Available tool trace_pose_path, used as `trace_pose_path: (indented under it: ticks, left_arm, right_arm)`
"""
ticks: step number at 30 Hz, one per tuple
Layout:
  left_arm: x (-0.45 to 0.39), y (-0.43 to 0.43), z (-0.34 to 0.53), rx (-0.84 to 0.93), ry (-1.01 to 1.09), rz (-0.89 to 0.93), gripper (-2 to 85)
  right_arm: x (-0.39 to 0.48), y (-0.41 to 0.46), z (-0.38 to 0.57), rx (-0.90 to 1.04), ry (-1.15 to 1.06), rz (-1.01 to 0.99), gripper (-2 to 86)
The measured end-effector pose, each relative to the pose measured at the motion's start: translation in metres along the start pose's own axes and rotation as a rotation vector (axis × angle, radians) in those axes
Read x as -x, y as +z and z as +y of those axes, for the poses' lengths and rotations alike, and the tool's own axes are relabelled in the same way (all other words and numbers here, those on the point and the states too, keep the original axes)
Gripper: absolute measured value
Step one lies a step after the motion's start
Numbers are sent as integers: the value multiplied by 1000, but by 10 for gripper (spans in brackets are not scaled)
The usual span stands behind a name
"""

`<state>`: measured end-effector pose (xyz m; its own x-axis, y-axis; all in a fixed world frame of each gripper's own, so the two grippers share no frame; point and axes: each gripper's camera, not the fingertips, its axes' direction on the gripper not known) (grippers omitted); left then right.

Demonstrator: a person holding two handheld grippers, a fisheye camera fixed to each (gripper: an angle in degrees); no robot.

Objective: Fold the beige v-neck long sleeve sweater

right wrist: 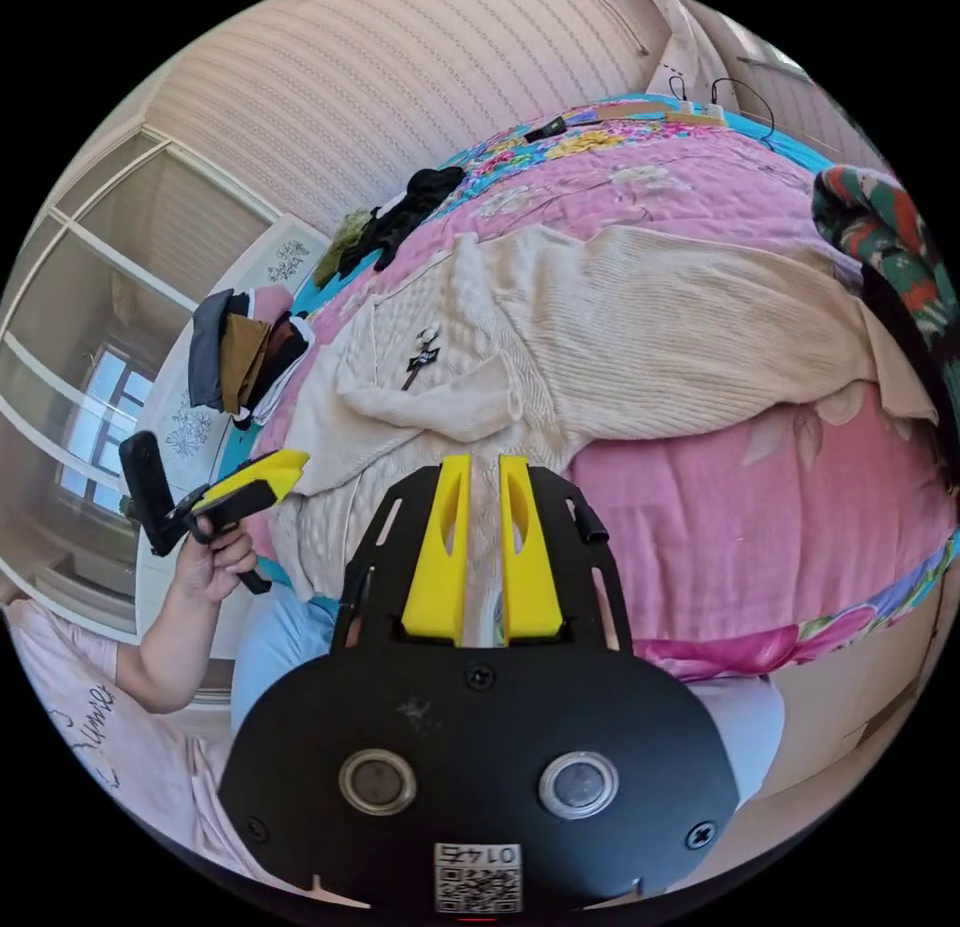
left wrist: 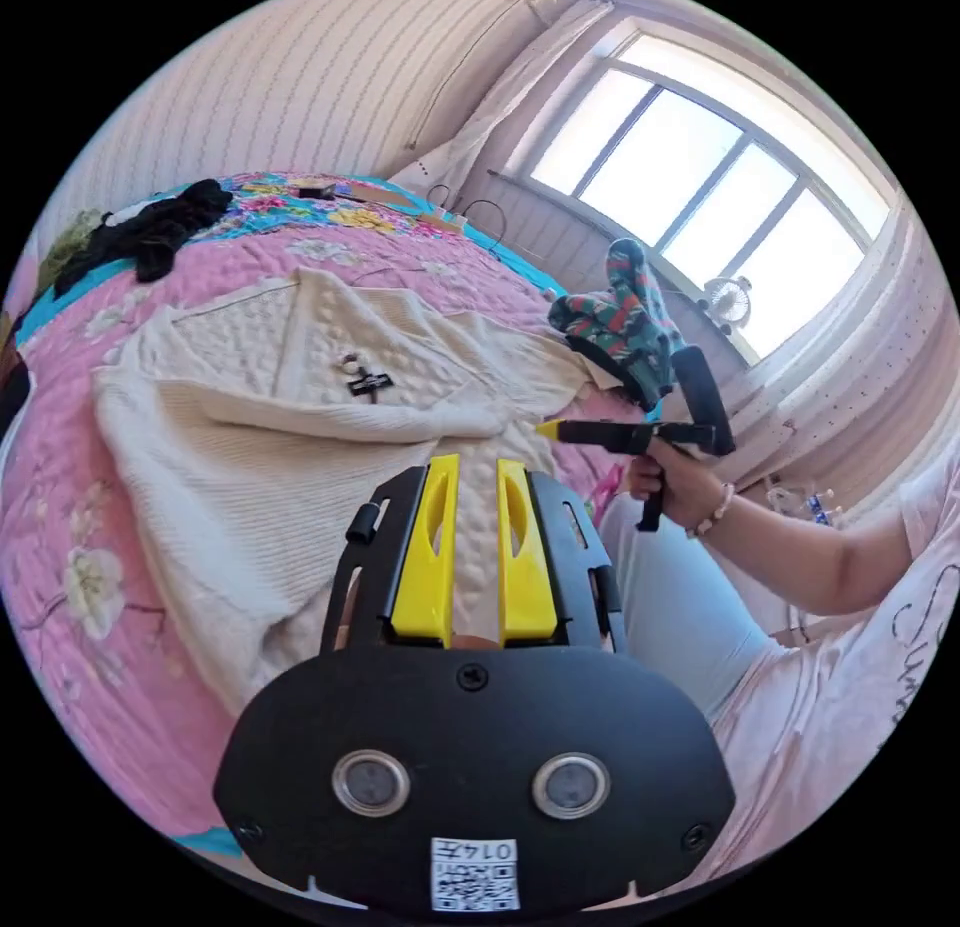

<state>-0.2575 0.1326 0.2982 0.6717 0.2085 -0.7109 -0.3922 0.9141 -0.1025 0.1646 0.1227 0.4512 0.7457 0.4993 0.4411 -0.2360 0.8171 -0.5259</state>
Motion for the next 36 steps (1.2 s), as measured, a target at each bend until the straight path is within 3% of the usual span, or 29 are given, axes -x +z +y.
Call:
trace_pose_path:
  ticks: [3,8,12,20,22,26,30,36]
  left_arm:
    - [30,-16,27,11,-97,-154,66]
    - [51,9,37,70,-164,-202,77]
    - [71,34,36,94,-209,-177,52]
    - [117,-16,66,-4,-317,-212,-5]
    - [137,-8,77,7,-358,-191,-5]
    - [161,16,83,49,-422,-144,7]
    - [178,-2,82,8,-441,-73,45]
    - [204,-29,68,-29,-398,-120,51]
  right_arm:
    - [9,2,-23,-31,-64,41,70]
    - [40,27,-56,2,-263,166,112]
    - [43,58,-77,194,-284,236,71]
    - [47,20,-126,133,-267,41,10]
    - [35,30,-139,186,-174,-42,8]
    - [21,61,-137,359,-81,-9,8]
    - [21,50,-137,318,-85,-29,9]
    - [32,8,-139,192,-114,-36,12]
